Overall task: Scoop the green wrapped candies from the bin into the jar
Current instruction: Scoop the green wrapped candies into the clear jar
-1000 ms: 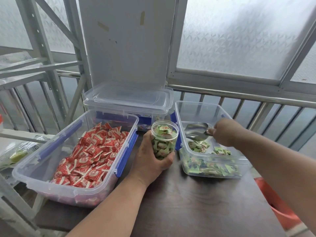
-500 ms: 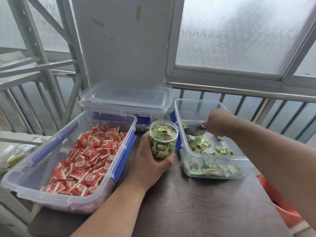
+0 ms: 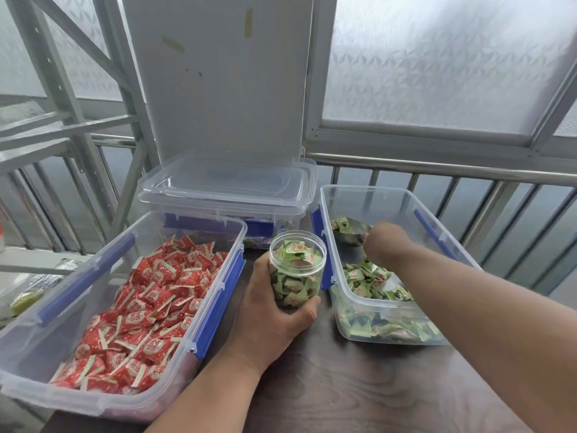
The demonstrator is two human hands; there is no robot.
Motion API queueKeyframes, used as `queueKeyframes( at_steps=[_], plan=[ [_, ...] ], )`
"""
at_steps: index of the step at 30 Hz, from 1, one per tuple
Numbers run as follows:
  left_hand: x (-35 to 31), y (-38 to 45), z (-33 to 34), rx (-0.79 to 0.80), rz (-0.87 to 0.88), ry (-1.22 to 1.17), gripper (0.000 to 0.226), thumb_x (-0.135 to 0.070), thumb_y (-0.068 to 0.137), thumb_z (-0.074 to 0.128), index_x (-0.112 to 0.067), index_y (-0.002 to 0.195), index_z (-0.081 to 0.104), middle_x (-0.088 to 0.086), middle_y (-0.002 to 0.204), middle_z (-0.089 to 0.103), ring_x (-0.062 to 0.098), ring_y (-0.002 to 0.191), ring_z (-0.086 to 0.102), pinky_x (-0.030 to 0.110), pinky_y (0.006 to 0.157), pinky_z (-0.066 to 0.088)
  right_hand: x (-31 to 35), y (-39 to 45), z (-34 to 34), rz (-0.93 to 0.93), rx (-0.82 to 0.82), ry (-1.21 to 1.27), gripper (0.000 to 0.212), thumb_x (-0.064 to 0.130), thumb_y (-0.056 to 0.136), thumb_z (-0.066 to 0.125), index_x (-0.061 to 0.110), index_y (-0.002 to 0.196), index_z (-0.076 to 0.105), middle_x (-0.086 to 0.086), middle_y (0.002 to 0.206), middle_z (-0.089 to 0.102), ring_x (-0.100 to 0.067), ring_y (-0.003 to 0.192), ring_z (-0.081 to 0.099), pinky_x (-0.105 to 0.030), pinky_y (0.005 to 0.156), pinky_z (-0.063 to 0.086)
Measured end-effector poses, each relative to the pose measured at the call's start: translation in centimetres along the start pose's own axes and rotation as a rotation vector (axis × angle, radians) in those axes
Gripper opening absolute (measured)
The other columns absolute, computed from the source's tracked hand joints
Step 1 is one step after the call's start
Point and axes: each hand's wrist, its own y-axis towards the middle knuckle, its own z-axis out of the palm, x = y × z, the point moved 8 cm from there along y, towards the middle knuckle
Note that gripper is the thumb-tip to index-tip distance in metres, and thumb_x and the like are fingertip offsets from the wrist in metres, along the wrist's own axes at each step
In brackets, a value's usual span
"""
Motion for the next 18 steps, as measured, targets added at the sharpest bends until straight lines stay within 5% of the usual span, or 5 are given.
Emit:
queueKeyframes(
  at_steps=[3, 7, 11, 15, 18],
  plan=[
    [-0.1, 0.0, 0.0, -0.007, 0.005, -0.007, 0.082, -0.05, 0.073, 0.095, -0.042, 0.14, 0.047, -0.025, 0.127, 0.066, 0.0, 0.119, 0.068, 0.028, 0.098, 0.059, -0.6, -0.1, 1.4, 0.072, 0.125, 0.125, 0.031, 0.018, 0.105, 0.047, 0.003, 0.119, 0.07, -0.002, 0.074, 0.052, -0.03, 0.097, 0.069, -0.034, 0.074, 0.053],
    [-0.3, -0.1, 0.0, 0.005, 0.005, -0.02, 0.083, -0.049, 0.073, 0.093, -0.041, 0.141, 0.047, -0.029, 0.128, 0.063, -0.002, 0.12, 0.067, 0.018, 0.098, 0.056, -0.2, -1.1, 2.0, 0.11, 0.273, 0.224, 0.032, 0.013, 0.104, 0.048, 0.001, 0.129, 0.065, -0.003, 0.077, 0.057, -0.016, 0.064, 0.058, -0.026, 0.057, 0.049],
    [-0.6, -0.1, -0.2, 0.011, 0.002, -0.019, 0.083, -0.049, 0.074, 0.092, -0.042, 0.142, 0.046, -0.036, 0.128, 0.058, -0.008, 0.12, 0.063, 0.004, 0.094, 0.046, 0.1, -2.6, 0.1, 0.044, 0.214, -0.008, 0.033, 0.011, 0.103, 0.052, 0.008, 0.133, 0.065, -0.006, 0.116, 0.068, -0.025, 0.104, 0.067, -0.028, 0.077, 0.054],
    [-1.0, -0.3, -0.4, 0.011, -0.006, -0.004, 0.082, -0.049, 0.075, 0.092, -0.046, 0.141, 0.043, -0.041, 0.129, 0.055, -0.014, 0.12, 0.059, 0.0, 0.092, 0.044, -0.9, -3.2, -2.0, 0.085, 0.152, 0.346, 0.036, 0.021, 0.107, 0.043, -0.003, 0.126, 0.063, -0.013, 0.096, 0.065, -0.026, 0.073, 0.061, -0.029, 0.055, 0.043],
    [-1.4, -0.5, -0.6, 0.008, -0.014, 0.012, 0.083, -0.049, 0.076, 0.092, -0.042, 0.143, 0.044, -0.047, 0.128, 0.05, -0.019, 0.118, 0.056, -0.003, 0.09, 0.041, -2.1, -5.0, -4.7, 0.113, 0.068, 0.392, 0.044, 0.031, 0.109, 0.039, -0.004, 0.118, 0.064, -0.007, 0.075, 0.051, -0.019, 0.06, 0.047, -0.028, 0.051, 0.037]
  ],
)
